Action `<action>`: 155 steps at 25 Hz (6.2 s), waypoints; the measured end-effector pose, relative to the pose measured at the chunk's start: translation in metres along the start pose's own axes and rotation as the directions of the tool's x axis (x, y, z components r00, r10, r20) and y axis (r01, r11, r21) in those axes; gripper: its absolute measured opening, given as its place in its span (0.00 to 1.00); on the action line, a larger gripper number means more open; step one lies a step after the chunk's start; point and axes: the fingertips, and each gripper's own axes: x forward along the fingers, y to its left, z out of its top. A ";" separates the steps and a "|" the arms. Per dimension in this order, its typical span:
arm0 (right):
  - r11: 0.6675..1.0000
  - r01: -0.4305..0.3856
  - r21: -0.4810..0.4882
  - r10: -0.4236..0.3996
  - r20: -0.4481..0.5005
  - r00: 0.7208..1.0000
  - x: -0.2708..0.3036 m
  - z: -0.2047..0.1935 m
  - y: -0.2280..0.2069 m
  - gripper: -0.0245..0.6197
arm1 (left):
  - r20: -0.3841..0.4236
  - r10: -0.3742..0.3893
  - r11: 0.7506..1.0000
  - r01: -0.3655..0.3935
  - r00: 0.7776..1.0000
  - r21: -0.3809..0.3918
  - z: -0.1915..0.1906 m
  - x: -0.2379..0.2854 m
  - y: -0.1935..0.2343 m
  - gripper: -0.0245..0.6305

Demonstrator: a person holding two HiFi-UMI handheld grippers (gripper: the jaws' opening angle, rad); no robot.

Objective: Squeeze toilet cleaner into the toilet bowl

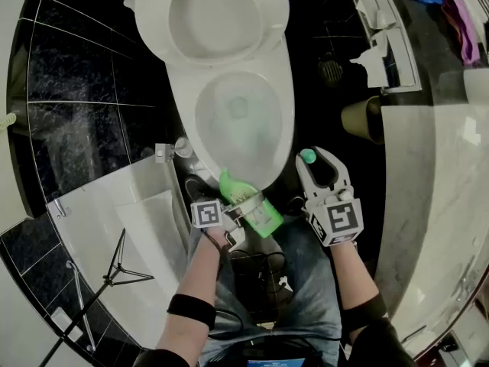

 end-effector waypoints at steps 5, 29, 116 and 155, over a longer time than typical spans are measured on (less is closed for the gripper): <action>1.000 0.018 0.004 -0.018 0.004 1.000 -0.014 0.001 -0.011 0.27 | -0.048 0.001 1.000 -0.001 0.999 0.012 -0.011 0.020 -0.006 0.31; 1.000 -0.012 0.022 0.011 0.068 0.998 -0.057 0.076 -0.025 0.27 | 0.207 0.474 0.493 -0.452 0.856 0.743 0.051 0.022 -0.093 0.31; 0.547 -0.829 -0.112 0.764 0.472 0.441 -0.326 0.426 0.235 0.27 | 0.199 0.292 -0.089 -0.181 0.936 0.980 -0.162 -0.119 -0.501 0.32; 0.395 -0.908 -0.144 0.878 0.350 0.326 -0.335 0.425 0.276 0.27 | 0.104 0.335 -0.163 -0.051 0.937 0.985 -0.174 -0.100 -0.522 0.32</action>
